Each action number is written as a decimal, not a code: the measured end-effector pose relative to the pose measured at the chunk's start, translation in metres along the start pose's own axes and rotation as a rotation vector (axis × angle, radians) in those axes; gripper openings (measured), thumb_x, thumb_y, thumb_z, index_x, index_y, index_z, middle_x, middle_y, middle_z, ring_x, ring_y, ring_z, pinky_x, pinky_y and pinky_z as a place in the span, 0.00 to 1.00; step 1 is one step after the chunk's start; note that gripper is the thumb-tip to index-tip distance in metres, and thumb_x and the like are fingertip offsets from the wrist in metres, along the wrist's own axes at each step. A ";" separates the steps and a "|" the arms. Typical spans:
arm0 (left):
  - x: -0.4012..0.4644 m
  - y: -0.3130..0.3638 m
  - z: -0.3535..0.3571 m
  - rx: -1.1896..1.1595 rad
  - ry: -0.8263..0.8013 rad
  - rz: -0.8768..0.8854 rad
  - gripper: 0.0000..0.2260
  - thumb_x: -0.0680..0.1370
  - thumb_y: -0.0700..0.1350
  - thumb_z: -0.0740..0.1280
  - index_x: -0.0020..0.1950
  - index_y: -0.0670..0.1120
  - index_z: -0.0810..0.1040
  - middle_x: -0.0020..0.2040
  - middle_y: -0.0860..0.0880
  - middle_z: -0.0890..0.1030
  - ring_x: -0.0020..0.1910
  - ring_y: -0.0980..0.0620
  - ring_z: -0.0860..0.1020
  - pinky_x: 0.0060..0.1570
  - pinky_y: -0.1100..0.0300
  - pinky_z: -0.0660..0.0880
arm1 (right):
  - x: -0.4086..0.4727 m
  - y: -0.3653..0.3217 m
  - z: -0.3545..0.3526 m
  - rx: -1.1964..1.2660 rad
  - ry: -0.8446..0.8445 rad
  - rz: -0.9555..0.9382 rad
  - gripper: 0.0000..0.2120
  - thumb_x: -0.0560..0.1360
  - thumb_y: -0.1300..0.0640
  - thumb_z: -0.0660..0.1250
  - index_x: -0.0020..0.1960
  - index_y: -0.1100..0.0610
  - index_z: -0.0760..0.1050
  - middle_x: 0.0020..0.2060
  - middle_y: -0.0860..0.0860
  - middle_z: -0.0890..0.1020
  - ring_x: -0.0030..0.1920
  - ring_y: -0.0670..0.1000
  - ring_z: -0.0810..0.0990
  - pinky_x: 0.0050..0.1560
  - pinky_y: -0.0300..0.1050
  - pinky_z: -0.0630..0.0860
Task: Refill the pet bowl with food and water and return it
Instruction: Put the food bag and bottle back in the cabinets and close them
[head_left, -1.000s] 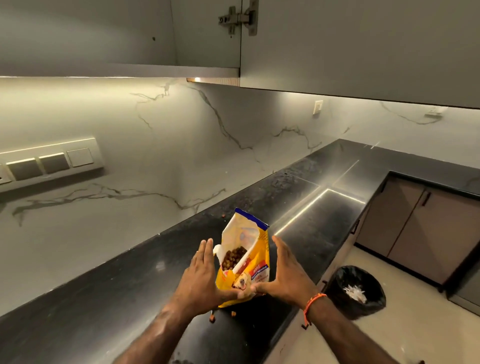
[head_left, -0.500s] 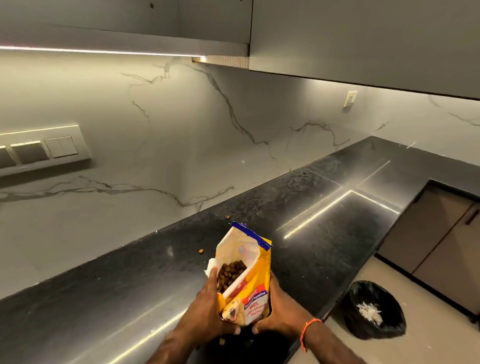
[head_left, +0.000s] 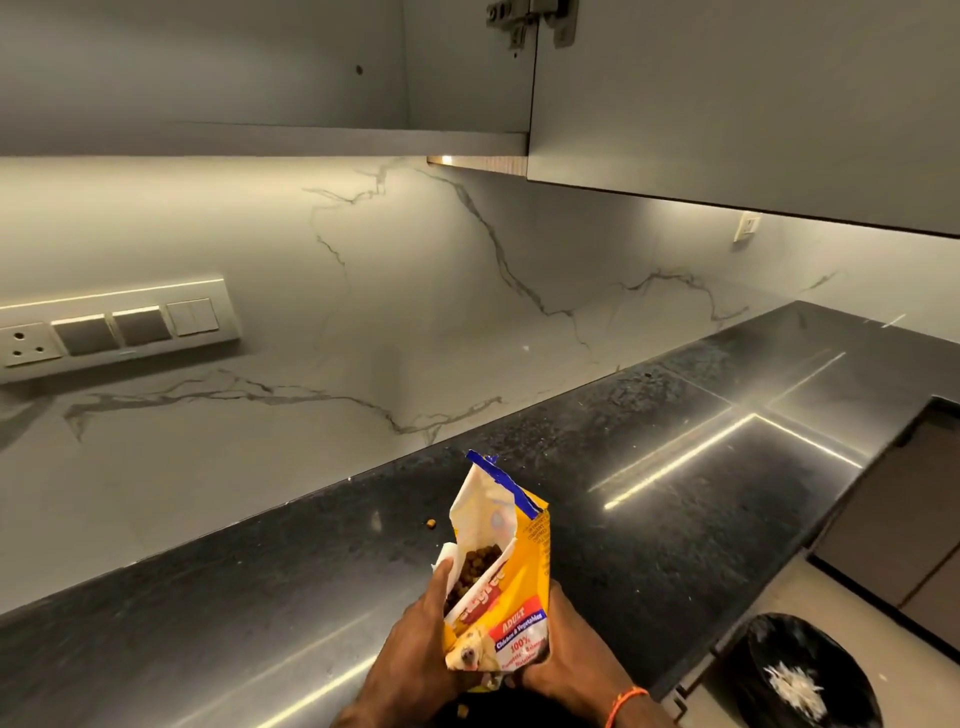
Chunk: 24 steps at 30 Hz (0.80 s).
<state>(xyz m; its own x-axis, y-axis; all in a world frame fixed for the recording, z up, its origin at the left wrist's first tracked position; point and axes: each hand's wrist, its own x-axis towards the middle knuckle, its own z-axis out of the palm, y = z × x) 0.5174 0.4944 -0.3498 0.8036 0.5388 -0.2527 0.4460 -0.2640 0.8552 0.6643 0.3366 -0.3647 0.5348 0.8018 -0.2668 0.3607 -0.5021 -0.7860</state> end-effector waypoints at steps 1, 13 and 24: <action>-0.008 0.007 -0.004 -0.019 -0.011 -0.018 0.26 0.83 0.61 0.61 0.78 0.63 0.55 0.62 0.66 0.75 0.51 0.71 0.80 0.55 0.73 0.77 | -0.002 -0.003 0.002 -0.010 0.000 -0.011 0.47 0.60 0.36 0.79 0.70 0.32 0.54 0.63 0.39 0.75 0.62 0.42 0.78 0.69 0.47 0.75; -0.066 0.045 -0.088 0.277 0.258 0.305 0.59 0.61 0.76 0.72 0.80 0.68 0.38 0.76 0.58 0.72 0.71 0.58 0.74 0.71 0.55 0.74 | -0.020 -0.114 -0.008 -0.117 0.120 -0.343 0.42 0.62 0.32 0.77 0.68 0.30 0.57 0.62 0.36 0.77 0.60 0.38 0.78 0.65 0.39 0.75; -0.117 0.095 -0.166 0.372 0.510 0.550 0.53 0.66 0.64 0.80 0.82 0.59 0.51 0.69 0.61 0.75 0.59 0.67 0.76 0.57 0.74 0.71 | -0.046 -0.220 -0.017 -0.133 0.295 -0.639 0.41 0.63 0.29 0.71 0.71 0.32 0.57 0.59 0.31 0.75 0.56 0.35 0.77 0.57 0.29 0.72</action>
<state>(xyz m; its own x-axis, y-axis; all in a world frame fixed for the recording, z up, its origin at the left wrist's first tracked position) 0.4000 0.5391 -0.1633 0.7080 0.5277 0.4693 0.2149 -0.7941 0.5686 0.5734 0.4046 -0.1700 0.3655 0.8407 0.3996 0.7525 -0.0142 -0.6584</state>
